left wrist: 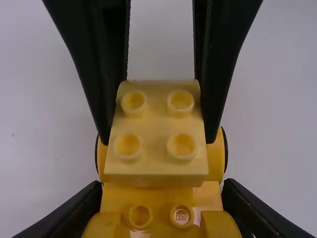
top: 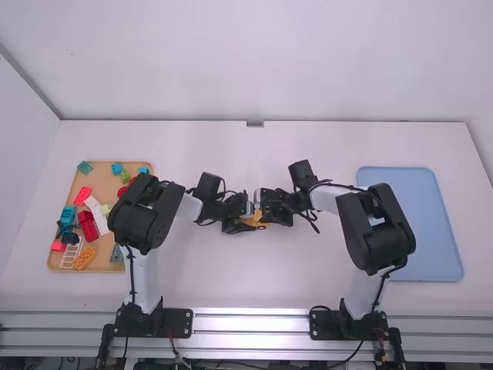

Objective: Assemble lego blocks to make yellow taxi

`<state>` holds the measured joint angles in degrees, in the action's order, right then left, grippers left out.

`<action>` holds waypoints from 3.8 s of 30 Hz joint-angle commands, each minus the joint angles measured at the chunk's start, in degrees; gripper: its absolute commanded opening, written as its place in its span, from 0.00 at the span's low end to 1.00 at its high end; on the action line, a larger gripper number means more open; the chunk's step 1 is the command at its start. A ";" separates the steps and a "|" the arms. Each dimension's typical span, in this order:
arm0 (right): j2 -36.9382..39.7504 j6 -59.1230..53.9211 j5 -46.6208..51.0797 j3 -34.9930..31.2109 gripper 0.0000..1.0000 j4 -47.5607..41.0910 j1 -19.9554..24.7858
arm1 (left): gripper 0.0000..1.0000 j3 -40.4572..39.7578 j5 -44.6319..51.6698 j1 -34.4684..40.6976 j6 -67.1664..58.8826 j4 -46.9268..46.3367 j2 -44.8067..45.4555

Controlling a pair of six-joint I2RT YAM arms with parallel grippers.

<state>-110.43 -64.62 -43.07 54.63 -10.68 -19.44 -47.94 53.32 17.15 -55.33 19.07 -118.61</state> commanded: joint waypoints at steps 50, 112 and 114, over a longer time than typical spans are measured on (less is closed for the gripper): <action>0.04 0.17 2.64 -3.78 0.00 3.82 -0.28 | 0.63 0.59 1.29 0.11 -0.44 -0.22 -0.63; 15.30 1.33 -3.78 4.17 0.98 -9.49 11.50 | 0.99 0.59 -0.74 -5.81 4.96 -8.55 12.04; 15.30 3.76 -1.53 4.17 0.98 -7.91 10.62 | 0.99 0.59 -2.29 -7.76 4.98 -12.90 15.67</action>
<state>-95.57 -63.70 -47.27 58.59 -19.27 -7.90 -47.62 52.21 11.75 -50.81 8.75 -107.77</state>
